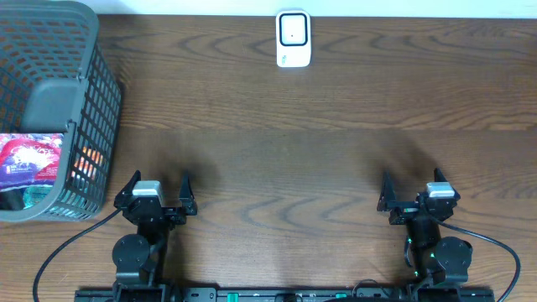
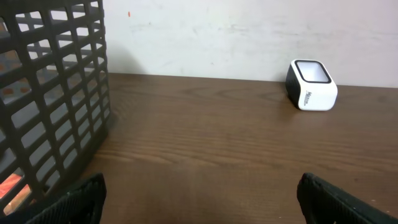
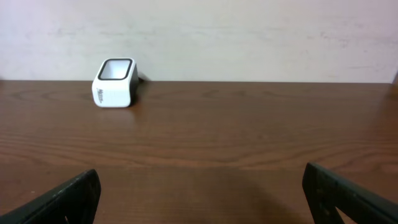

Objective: Scan the item barcode

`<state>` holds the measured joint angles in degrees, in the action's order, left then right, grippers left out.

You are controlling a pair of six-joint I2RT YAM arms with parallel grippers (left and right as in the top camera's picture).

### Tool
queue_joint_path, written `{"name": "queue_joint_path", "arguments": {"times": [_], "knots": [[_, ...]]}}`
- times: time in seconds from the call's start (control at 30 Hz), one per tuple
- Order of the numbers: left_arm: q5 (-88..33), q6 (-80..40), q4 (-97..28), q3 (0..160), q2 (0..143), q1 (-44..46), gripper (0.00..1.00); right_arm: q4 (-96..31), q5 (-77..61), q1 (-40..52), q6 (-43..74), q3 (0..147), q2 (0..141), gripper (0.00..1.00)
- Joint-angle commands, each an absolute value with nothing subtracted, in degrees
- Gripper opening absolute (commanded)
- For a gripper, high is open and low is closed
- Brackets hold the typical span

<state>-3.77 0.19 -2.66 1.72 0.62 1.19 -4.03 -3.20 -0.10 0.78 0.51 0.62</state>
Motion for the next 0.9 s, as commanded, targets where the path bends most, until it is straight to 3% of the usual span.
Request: {"name": "queue_joint_path", "arguments": {"times": [0.0,0.17,0.37,0.43,0.53,0.67,0.87], "knots": [[-4.58,-0.03,-3.73,0.23,0.23,1.37,0.98,-4.1,-3.36,-0.45,0.14,0.32,0.32,0.99],[-5.19,-0.91,-2.79,0.23,0.23,1.37,0.98,-4.1,-3.36,-0.45,0.14,0.32,0.32,0.99],[-30.5,-18.83,8.1,0.27,0.23,1.37,0.98,-4.1,-3.36,-0.45,0.14,0.32,0.32,0.99],[-32.91,-22.92,12.05,0.27,0.23,1.37,0.98,-4.1,-3.36,-0.45,0.14,0.32,0.32,0.99],[-33.06,-36.97,24.45,0.27,0.23,1.37,0.98,-4.1,-3.36,-0.45,0.14,0.32,0.32,0.99],[-32.97,-38.89,39.72,0.47,0.23,1.37,0.98,-4.1,-3.36,-0.45,0.14,0.32,0.32,0.99],[-24.56,-38.85,39.97,9.5,2.83,1.37,0.98,-4.1,-3.36,-0.45,0.14,0.32,0.34,0.99]]}}
